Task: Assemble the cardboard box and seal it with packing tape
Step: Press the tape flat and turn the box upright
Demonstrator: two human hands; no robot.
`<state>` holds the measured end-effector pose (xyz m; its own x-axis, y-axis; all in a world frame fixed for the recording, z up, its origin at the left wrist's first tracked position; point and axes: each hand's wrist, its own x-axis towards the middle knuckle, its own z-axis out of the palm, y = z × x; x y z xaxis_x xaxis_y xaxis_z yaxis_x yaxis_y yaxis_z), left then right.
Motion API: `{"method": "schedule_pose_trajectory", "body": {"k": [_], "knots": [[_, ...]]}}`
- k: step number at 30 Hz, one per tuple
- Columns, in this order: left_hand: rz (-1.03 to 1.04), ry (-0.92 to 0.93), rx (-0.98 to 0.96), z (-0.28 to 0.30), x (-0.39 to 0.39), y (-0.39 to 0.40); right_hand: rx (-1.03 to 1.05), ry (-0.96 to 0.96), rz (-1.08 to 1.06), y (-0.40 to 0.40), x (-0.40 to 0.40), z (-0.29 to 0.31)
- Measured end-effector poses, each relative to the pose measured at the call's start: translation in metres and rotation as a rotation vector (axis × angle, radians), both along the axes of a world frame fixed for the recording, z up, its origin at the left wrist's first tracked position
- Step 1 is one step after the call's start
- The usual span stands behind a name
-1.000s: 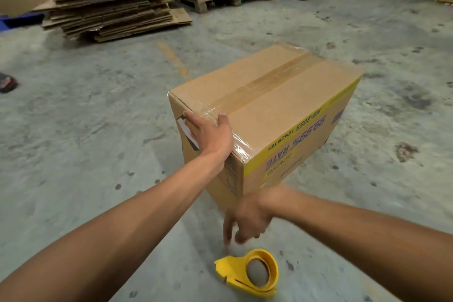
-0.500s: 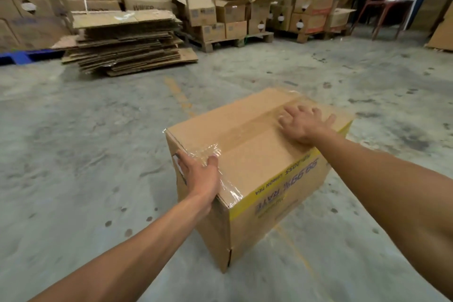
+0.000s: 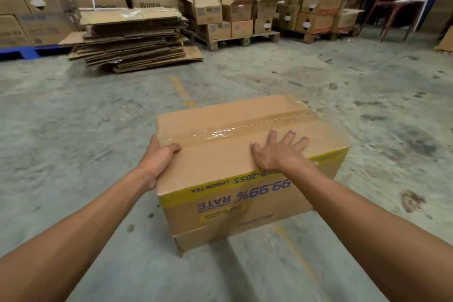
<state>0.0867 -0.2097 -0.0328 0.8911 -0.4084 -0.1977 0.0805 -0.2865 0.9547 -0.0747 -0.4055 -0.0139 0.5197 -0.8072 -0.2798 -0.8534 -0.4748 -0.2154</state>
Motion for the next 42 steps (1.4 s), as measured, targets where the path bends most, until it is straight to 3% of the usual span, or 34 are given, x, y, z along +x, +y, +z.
{"method": "schedule_pose_trajectory", "body": {"k": [5, 8, 10, 12, 16, 20, 27, 31, 33, 42], "knots": [[-0.138, -0.058, 0.177, 0.016, 0.034, 0.026, -0.181, 0.246, 0.269, 0.054, 0.008, 0.019], [-0.199, -0.118, 0.319, 0.025, 0.046, 0.026, -0.345, 0.120, 0.458, 0.051, 0.006, 0.038], [-0.195, -0.201, 0.383, 0.031, 0.051, 0.018, -0.385, 0.008, 0.418, 0.018, 0.008, 0.043], [-0.223, -0.255, 0.401, 0.036, 0.057, 0.012, -0.403, 0.023, 0.311, -0.021, 0.003, 0.038], [-0.221, -0.284, 0.416, 0.019, 0.076, 0.003, -0.204, -0.016, 0.000, -0.065, -0.016, 0.014], [-0.183, -0.241, 0.377, 0.019, 0.081, 0.018, -0.133, -0.074, -0.046, -0.052, -0.011, 0.017], [-0.040, -0.335, 0.520, 0.022, 0.102, 0.095, -0.090, -0.122, 0.046, -0.012, 0.014, 0.013], [0.000, -0.344, 0.822, 0.022, 0.118, 0.132, -0.071, -0.025, 0.105, 0.009, 0.043, 0.016], [-0.005, -0.371, 0.880, 0.017, 0.120, 0.141, -0.096, 0.013, 0.146, 0.018, 0.056, 0.017], [-0.207, -0.450, 0.662, 0.008, 0.155, 0.146, -0.043, -0.173, 0.353, -0.024, 0.073, -0.001]]}}
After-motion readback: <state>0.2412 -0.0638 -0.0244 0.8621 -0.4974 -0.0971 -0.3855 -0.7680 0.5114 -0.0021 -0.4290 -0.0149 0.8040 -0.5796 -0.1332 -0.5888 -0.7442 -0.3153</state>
